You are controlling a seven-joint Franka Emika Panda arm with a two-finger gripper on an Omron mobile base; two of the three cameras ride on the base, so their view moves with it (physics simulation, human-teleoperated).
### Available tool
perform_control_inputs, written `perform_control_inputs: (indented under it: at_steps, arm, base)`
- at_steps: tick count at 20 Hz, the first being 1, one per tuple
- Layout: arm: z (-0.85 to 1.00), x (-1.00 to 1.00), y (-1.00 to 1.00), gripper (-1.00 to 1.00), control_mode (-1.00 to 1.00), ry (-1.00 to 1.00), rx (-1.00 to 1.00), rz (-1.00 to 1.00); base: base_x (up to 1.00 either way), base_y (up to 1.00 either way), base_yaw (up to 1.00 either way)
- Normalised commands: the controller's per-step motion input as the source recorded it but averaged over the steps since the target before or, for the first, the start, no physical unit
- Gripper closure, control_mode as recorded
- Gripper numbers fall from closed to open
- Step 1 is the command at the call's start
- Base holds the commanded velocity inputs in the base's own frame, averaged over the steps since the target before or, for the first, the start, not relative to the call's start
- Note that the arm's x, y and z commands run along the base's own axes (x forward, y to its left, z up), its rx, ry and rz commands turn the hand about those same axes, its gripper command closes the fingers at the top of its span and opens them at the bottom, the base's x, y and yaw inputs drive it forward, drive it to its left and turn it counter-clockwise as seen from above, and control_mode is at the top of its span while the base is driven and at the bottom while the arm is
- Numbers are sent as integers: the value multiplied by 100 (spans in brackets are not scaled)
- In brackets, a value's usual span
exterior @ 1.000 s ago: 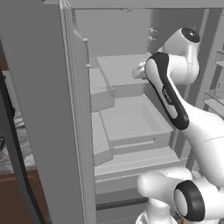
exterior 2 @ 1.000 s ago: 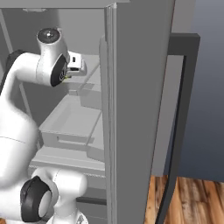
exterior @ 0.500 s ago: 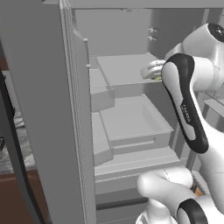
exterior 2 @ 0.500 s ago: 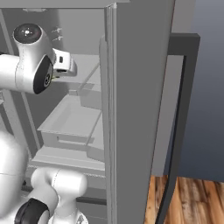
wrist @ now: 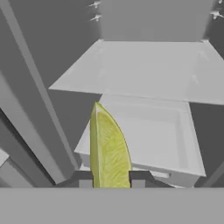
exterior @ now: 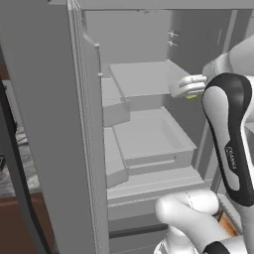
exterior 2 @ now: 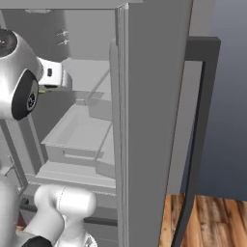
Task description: There is a bowl on the dining counter. Grab a lemon wedge from the fridge and place it in the bowl. Then get the liquor bottle and glass cup from the cabinet and place them next to the bowl.
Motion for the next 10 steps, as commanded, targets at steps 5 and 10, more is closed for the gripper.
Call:
perform_control_inputs:
  at_steps: [5, 10]
  arm:
    - [1, -55, 0, 100, -100, -13, 0, -2]
    - [0, -32, 0, 100, 100, -7, 0, 0]
  base:
    - [0, 0, 0]
    - [-24, 0, 0]
